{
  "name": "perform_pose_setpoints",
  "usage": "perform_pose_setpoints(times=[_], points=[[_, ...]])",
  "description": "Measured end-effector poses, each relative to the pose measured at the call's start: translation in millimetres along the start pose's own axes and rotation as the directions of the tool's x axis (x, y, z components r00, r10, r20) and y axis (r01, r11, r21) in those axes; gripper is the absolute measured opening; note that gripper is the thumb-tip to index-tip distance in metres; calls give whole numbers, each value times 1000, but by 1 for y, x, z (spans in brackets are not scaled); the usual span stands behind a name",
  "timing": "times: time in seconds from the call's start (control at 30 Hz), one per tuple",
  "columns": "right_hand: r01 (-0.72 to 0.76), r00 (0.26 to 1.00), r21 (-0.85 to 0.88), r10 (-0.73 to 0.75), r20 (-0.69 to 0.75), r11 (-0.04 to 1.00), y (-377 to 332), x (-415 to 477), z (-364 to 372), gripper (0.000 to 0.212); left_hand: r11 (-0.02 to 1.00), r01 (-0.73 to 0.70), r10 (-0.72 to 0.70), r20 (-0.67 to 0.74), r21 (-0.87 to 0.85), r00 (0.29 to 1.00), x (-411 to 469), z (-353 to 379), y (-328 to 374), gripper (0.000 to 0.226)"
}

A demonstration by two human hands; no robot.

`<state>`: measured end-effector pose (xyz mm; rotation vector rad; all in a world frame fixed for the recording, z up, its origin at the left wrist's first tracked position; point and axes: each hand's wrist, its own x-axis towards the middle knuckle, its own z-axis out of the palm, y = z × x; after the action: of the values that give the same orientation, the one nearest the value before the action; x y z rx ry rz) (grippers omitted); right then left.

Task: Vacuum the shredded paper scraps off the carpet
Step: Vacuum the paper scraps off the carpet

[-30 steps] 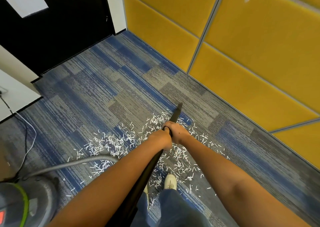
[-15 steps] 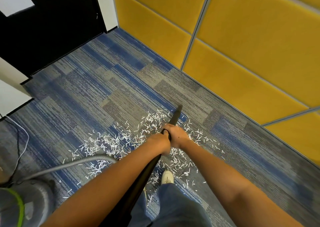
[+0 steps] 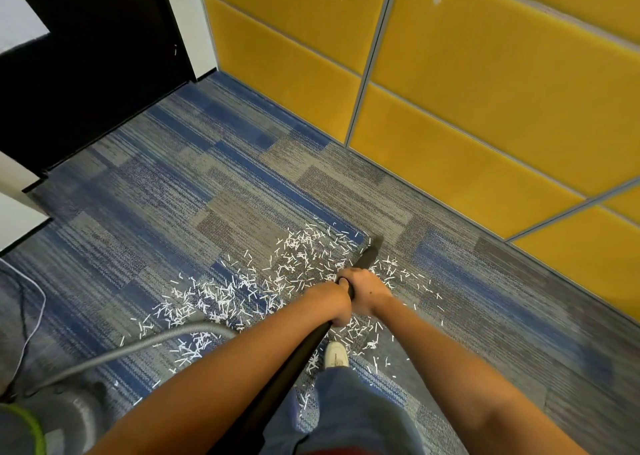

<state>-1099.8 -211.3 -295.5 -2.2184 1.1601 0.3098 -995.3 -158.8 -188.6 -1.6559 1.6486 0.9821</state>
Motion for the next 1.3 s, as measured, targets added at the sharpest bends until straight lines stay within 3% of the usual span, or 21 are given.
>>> perform_pose_setpoints(times=[0.63, 1.1, 1.3], points=[[111, 993, 71, -113, 20, 991, -78, 26, 27, 24, 984, 120, -127, -47, -131, 991, -31, 31, -64, 75], [75, 996, 22, -74, -58, 997, -12, 54, -40, 40, 991, 67, -79, -105, -112, 991, 8, -43, -26, 83], [78, 997, 42, -77, -10, 996, 27, 89, -74, 37, 990, 80, -89, -75, -119, 993, 50, -89, -6, 82]])
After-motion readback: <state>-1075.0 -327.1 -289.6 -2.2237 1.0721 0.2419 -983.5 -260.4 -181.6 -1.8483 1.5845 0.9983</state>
